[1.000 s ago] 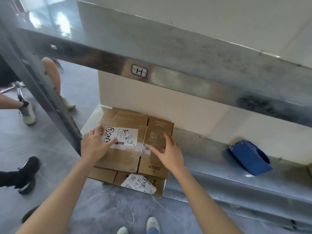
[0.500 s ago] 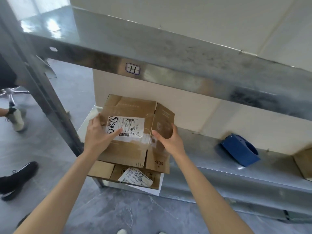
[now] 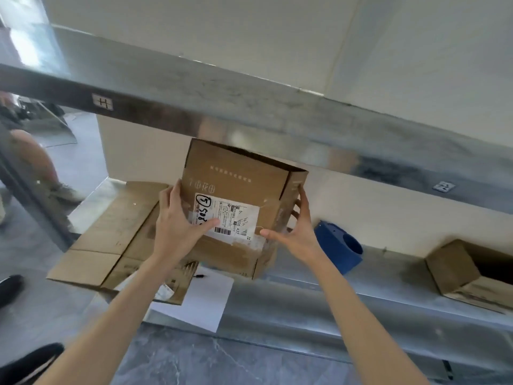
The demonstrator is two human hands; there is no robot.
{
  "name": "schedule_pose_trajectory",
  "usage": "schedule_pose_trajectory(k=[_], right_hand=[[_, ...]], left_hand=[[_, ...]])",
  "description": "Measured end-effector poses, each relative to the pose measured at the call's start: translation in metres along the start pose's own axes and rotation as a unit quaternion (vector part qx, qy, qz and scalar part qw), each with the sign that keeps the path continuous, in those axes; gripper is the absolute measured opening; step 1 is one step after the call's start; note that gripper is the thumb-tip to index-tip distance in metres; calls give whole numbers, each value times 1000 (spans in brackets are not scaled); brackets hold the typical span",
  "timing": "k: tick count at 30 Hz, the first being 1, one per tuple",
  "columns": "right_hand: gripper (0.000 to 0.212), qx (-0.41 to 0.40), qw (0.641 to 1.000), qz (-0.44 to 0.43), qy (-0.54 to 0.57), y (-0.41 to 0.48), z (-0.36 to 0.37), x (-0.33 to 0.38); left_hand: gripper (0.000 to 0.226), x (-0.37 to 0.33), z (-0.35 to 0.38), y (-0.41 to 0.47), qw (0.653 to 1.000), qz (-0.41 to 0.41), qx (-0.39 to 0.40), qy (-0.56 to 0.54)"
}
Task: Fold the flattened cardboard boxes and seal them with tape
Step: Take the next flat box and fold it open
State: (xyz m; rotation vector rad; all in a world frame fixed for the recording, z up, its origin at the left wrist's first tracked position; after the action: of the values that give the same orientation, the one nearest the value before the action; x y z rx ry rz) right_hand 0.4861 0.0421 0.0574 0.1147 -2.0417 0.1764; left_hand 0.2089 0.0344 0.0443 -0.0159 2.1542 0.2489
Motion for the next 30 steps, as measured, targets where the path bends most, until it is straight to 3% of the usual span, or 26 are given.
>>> schedule_pose_trajectory(k=[6,13,19,30], right_hand=[[143,4,999,-21,-39,-18,-63,-43],[134,29,998,-28,-45,-30,-87,-76],[130,26,998,-36,-41,-38,-89,-83],[112,-56,996,-52,-40,-42,-91,-57]], left_hand=[[105,-26,78,-31,999,-6,-29,-22],[95,-25,128,-58,996,0,-12,-83],[87,-24,126,-60,994,38,12,-97],[79,-60,84,-46,986,105,-67,-108]])
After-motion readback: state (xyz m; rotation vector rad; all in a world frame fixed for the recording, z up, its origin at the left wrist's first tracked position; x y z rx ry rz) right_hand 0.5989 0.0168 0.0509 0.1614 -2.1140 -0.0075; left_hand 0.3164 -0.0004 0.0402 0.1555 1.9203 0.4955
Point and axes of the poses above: each hand's wrist, its own y-axis towards the middle knuckle, its own z-axis out of the palm, x = y × z, the point moved 5 cm from there along y, towards the middle knuckle, and after that the axes turned 10 degrees about x, right-handed, at the moved point
